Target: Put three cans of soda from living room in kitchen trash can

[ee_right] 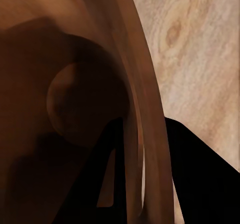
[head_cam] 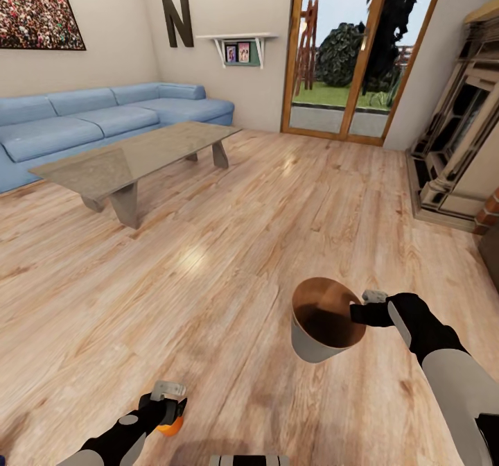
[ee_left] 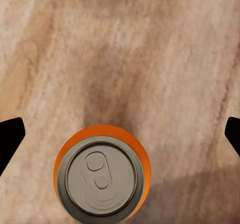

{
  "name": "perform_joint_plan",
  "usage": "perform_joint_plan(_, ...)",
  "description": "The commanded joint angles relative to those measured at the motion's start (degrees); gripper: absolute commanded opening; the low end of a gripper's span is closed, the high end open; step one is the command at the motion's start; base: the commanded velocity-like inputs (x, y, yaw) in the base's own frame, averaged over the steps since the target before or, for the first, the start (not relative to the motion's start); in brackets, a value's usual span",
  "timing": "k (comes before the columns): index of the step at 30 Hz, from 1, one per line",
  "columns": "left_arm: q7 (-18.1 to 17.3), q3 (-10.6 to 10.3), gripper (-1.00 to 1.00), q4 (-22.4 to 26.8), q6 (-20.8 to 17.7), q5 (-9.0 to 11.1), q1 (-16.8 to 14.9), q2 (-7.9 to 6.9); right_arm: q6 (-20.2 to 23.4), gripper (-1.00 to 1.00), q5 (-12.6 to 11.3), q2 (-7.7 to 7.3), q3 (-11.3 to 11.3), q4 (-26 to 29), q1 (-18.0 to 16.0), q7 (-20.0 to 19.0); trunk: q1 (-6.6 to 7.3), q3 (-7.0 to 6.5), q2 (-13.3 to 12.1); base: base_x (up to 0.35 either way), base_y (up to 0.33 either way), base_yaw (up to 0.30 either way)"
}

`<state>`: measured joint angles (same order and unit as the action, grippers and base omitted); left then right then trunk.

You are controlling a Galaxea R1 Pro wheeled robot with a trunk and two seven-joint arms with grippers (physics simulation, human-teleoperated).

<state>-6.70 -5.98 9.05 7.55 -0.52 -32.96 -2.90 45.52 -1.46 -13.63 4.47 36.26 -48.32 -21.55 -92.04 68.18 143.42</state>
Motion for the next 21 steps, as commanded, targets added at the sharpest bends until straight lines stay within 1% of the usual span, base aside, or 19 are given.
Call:
perform_joint_plan(1,-0.01,0.00,1.00,0.00,0.00,0.02,0.00,0.00,0.18,-1.00,-1.00,0.00,0.01,0.04,-0.02,0.29,0.01,-0.01,0.00,0.000,0.000,0.000)
perform_joint_plan(9,0.00,0.00,1.00,0.01,-0.07,0.06,0.00,0.00,0.18,-1.00,-1.00,0.00,-0.01,0.04,-0.02,0.30,0.01,-0.01,0.00,0.000,0.105,0.000)
perform_joint_plan(15,0.01,0.00,1.00,0.02,0.00,0.14,0.00,0.00,0.18,-1.00,-1.00,0.01,0.01,0.04,-0.02,0.31,0.01,-0.01,0.00,0.000,0.024,0.000)
perform_joint_plan(21,0.02,0.00,1.00,0.00,-0.04,0.08,0.00,0.04,0.18,-1.00,-1.00,0.01,0.01,0.04,-0.02,0.33,-0.15,1.32,0.08,0.000,0.003,0.000)
